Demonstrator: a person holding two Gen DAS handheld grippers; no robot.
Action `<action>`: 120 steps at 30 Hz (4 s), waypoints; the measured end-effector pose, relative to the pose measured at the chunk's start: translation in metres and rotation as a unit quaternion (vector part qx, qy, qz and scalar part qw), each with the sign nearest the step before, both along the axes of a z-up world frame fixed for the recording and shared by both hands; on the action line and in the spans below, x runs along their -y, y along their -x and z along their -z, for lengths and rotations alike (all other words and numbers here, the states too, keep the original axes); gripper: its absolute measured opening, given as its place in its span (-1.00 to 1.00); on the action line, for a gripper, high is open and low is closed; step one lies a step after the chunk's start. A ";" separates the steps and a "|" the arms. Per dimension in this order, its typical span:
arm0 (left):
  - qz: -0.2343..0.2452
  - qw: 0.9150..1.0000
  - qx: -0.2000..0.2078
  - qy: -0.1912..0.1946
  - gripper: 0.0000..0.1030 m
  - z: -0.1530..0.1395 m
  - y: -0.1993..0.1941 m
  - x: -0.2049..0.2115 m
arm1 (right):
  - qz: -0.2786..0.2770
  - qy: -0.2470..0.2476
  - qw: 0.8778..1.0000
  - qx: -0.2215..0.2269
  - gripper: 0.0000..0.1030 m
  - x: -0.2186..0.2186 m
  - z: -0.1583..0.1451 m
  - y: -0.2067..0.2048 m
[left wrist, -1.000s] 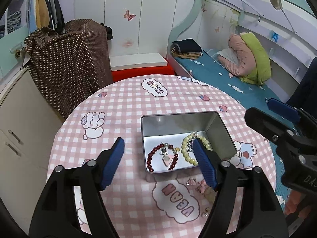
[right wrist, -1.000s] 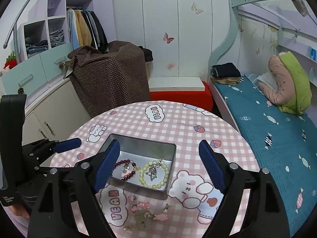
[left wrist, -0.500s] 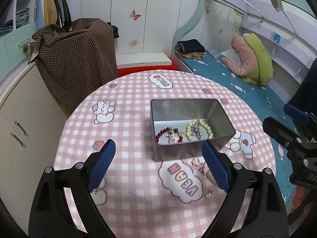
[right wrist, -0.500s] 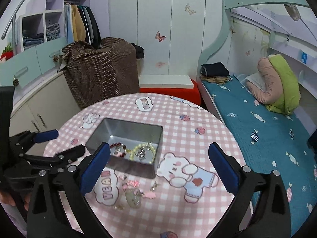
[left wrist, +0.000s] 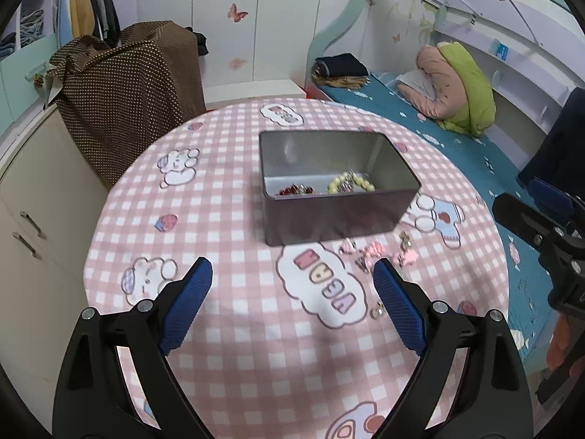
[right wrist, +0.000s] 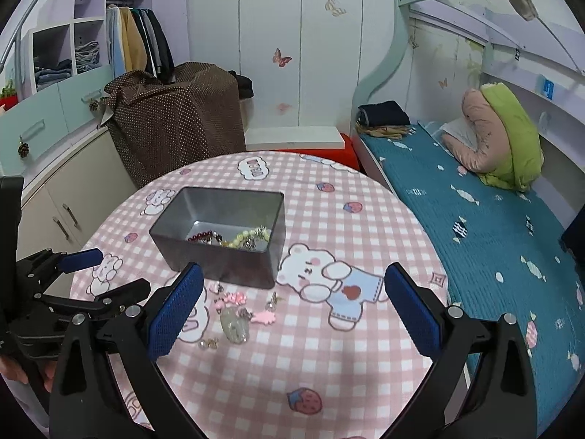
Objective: Organize jewelry
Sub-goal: 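Withdraw both tools from the tin toward the remaining pink charms, then grasp the small silver bead charm with the left tool while the right tool grasps a pink charm, then carry both charms over the grey tin and lower them inside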
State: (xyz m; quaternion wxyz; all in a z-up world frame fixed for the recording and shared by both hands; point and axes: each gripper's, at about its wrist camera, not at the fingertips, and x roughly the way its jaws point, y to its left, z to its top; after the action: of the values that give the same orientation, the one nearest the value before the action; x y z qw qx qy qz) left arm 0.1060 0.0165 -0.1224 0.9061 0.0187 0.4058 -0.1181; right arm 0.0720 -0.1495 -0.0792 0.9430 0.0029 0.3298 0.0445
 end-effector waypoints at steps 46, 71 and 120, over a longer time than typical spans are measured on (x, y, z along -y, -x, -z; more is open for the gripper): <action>0.087 0.995 0.038 0.003 -0.78 0.055 0.016 0.037 | 0.017 -0.058 0.995 -0.079 0.86 0.031 0.076 0.003; 0.033 0.998 0.029 0.055 -0.78 0.050 -0.008 -0.003 | -0.040 0.028 0.993 -0.107 0.01 -0.024 0.095 -0.045; 0.042 0.992 0.108 0.043 -0.78 -0.012 0.016 0.010 | -0.068 -0.014 0.998 -0.001 -0.70 -0.019 0.022 -0.021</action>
State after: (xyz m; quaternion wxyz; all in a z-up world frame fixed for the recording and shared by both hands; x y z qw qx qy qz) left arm 0.0897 0.0069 -0.1107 0.9390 0.0096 0.2986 -0.1704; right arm 0.0934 -0.1302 -0.1013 0.9373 -0.0064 0.3296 0.1131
